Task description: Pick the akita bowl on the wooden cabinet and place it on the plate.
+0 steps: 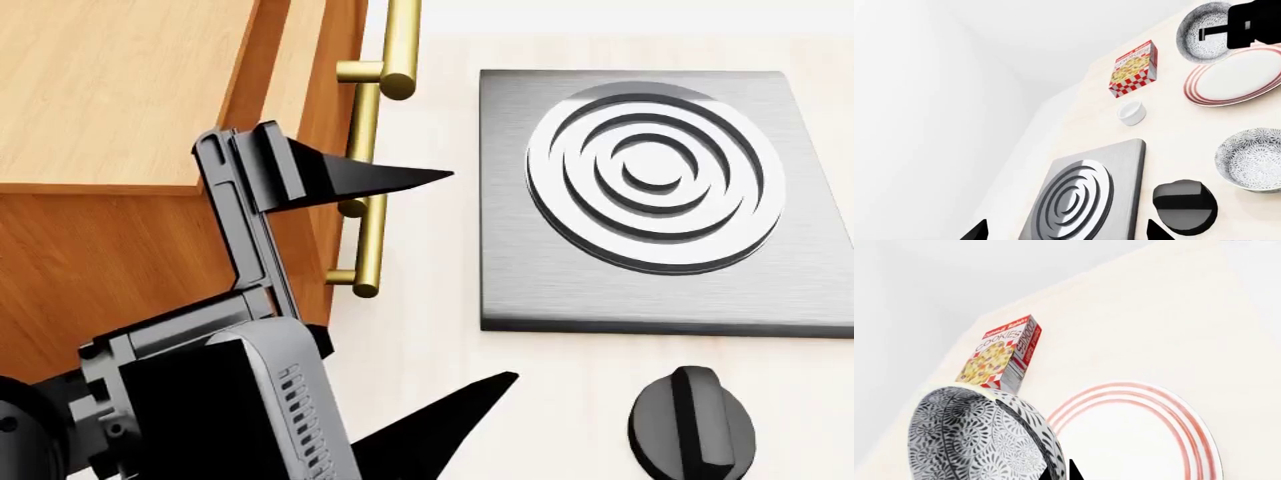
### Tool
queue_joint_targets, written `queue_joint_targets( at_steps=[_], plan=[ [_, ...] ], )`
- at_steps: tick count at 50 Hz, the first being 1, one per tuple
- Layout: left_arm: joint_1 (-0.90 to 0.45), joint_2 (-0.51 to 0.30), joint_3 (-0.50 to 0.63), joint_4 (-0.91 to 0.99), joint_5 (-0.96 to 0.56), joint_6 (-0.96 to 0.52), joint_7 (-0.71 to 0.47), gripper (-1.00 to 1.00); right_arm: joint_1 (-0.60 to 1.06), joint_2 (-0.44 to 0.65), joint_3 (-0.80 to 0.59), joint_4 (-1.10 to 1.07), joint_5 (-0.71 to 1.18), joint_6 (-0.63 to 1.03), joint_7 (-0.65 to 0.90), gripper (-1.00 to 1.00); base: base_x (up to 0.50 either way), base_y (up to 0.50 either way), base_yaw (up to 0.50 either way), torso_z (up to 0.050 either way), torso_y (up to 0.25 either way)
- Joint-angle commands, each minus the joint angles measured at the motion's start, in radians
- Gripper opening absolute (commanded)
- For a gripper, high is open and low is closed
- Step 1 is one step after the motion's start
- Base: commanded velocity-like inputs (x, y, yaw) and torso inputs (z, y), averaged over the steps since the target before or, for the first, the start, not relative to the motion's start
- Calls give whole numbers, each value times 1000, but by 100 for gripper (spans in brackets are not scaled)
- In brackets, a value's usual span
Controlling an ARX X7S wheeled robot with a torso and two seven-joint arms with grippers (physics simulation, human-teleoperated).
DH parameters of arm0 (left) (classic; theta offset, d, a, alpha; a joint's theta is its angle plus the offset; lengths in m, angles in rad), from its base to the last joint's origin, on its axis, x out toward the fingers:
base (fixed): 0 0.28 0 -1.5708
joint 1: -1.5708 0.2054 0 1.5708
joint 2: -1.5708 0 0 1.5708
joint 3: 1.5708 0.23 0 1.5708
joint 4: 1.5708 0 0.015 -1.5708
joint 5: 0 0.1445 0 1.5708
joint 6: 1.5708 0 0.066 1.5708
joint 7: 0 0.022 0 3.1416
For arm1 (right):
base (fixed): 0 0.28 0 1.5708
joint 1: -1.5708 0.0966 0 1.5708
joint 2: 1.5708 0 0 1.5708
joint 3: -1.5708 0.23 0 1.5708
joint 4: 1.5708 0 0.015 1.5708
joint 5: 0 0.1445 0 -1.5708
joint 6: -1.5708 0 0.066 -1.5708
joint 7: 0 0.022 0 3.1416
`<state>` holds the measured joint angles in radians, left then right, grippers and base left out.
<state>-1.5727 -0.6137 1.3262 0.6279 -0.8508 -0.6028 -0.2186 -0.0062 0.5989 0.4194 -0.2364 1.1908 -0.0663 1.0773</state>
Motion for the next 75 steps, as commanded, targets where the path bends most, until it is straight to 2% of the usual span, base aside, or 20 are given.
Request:
queue_joint_targets(
  at_steps=[1,39,75],
  plan=[
    [4,0,1,-3,4,2,1,100,21,19,-6,38,-7,18,-23,-100,0,0,0,0,0],
    [30,-6,4,-18,20,22,5,100,66,21,4,218,52,41,-111,-100,0,0,0,0,0],
    [44,-12,3,-23,28,31,7,100,66,3,18,265,78,42,-149,-100,0,0,0,0,0]
  ],
)
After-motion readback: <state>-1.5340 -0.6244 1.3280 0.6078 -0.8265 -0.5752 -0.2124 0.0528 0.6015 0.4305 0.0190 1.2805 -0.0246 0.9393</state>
